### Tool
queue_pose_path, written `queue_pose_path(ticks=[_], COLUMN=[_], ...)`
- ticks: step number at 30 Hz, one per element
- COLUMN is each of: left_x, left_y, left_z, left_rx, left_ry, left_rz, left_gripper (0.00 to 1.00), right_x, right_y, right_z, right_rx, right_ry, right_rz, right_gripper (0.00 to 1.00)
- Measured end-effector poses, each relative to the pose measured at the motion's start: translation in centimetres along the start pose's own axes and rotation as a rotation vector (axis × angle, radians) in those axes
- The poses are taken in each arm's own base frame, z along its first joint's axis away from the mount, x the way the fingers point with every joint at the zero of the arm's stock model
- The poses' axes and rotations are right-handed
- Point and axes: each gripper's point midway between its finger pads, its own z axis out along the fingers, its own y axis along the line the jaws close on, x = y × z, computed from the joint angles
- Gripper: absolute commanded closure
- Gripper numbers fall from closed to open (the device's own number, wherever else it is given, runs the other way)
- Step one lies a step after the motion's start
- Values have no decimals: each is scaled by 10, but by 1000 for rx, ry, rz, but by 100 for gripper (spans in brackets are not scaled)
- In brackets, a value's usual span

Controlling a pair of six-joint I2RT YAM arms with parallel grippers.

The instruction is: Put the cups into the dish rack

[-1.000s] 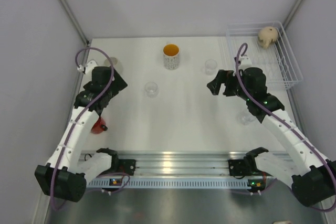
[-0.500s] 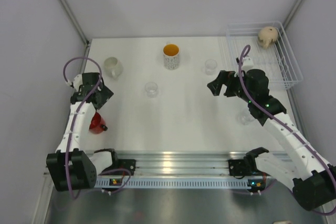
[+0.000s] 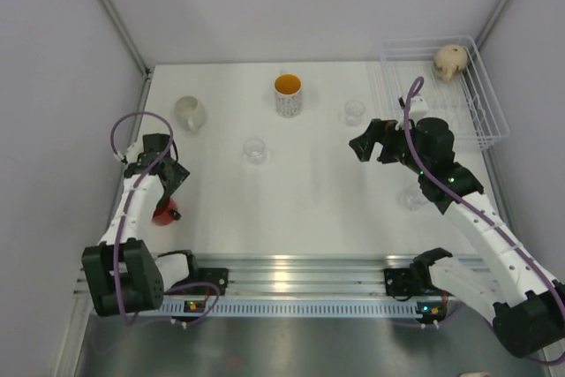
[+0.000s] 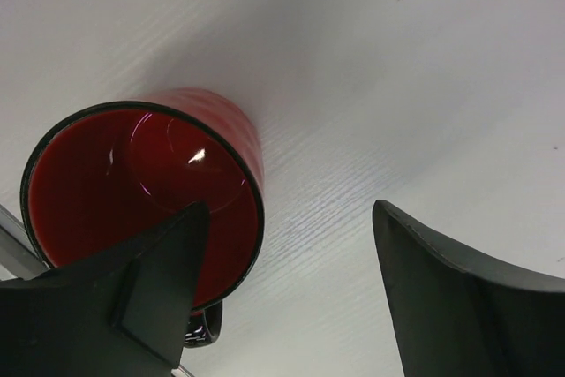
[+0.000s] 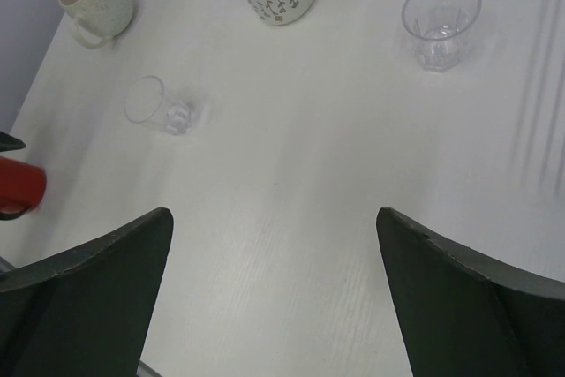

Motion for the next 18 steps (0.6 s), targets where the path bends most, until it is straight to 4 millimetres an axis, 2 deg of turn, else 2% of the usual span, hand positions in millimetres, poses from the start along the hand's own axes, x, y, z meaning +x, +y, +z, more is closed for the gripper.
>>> queue_pose_path(ticks=[4, 5, 7, 8, 10, 11, 12, 18], left_x=[13, 15, 18, 19, 21, 21, 22, 30], left_y=[5, 6, 5, 5, 1, -2, -4, -16], left_z=[11, 13, 16, 17, 18, 18, 17, 11], left_rx=[-26, -28, -26, -25, -3, 10, 25, 116], left_ry=[35, 43, 57, 60, 71, 73, 83, 130], left_rz=[10, 13, 16, 20, 29, 32, 42, 92], left_gripper=[32, 43, 54, 68, 83, 94, 100, 100], right_x=[0, 0, 0, 0, 0, 0, 0, 0], right_y=[0, 0, 0, 0, 0, 0, 0, 0], right_z=[0, 0, 0, 0, 0, 0, 0, 0], right_rx=[0, 0, 2, 2, 2, 2, 2, 3], right_ry=[0, 0, -1, -2, -2, -2, -2, -2], right_rz=[0, 0, 0, 0, 0, 0, 0, 0], right_gripper=[1, 1, 1, 1, 1, 1, 1, 1])
